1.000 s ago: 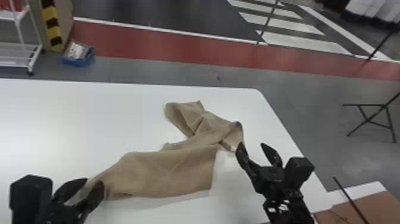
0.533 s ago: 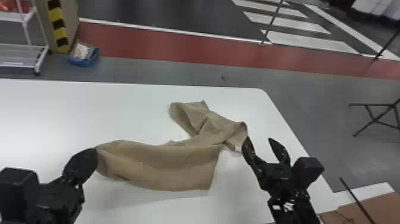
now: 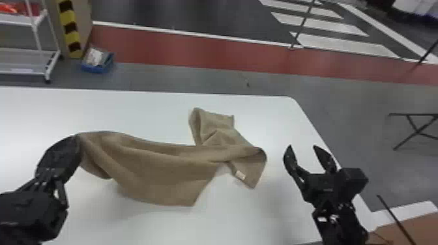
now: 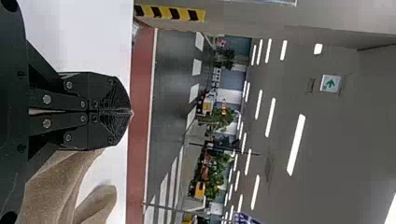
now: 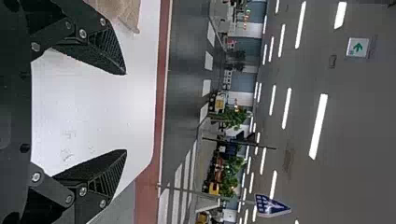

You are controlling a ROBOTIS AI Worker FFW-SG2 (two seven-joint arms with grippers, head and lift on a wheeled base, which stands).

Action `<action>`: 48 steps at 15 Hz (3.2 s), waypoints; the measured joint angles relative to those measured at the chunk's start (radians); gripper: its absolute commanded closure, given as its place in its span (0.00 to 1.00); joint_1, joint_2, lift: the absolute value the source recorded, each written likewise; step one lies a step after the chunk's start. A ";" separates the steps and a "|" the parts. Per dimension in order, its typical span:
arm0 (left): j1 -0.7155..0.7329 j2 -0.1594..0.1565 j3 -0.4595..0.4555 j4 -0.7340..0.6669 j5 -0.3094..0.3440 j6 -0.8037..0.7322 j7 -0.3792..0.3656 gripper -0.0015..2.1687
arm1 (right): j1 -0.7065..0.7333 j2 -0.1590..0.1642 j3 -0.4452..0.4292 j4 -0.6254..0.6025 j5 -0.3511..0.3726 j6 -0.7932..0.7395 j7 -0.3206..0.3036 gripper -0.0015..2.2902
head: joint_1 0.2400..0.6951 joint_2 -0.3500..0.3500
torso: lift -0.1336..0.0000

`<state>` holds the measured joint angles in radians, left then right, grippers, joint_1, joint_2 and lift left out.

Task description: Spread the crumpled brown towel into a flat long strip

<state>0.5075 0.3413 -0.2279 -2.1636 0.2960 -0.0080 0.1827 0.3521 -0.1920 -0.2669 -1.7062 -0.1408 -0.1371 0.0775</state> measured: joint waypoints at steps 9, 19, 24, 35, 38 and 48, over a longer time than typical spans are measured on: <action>0.006 0.001 -0.012 0.005 -0.006 -0.033 -0.003 0.65 | -0.114 -0.019 0.007 0.095 0.025 0.170 0.257 0.15 | 1.00 0.12 | 0.07; 0.026 0.015 -0.015 0.010 -0.012 -0.152 -0.012 0.65 | -0.177 -0.028 0.046 0.112 0.080 0.369 0.297 0.38 | 1.00 0.16 | 0.07; 0.025 0.016 -0.016 0.010 -0.020 -0.152 -0.007 0.65 | -0.180 -0.027 0.040 0.095 0.051 0.410 0.361 0.71 | 1.00 0.18 | 0.07; 0.035 0.034 0.008 -0.163 -0.041 -0.153 0.053 0.65 | -0.239 -0.087 0.008 -0.094 0.012 0.516 0.378 0.72 | 1.00 0.20 | 0.07; 0.013 0.043 0.033 -0.262 -0.040 -0.028 0.074 0.65 | -0.256 -0.135 -0.046 -0.209 -0.025 0.598 0.378 0.72 | 0.87 0.16 | 0.07; -0.033 0.069 0.056 -0.338 -0.017 0.047 0.043 0.65 | -0.147 -0.187 -0.297 -0.442 -0.363 0.711 0.387 0.72 | 0.65 0.07 | 0.07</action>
<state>0.4741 0.4104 -0.1720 -2.5012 0.2794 0.0388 0.2256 0.2048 -0.3794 -0.5639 -2.1480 -0.5039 0.5736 0.4650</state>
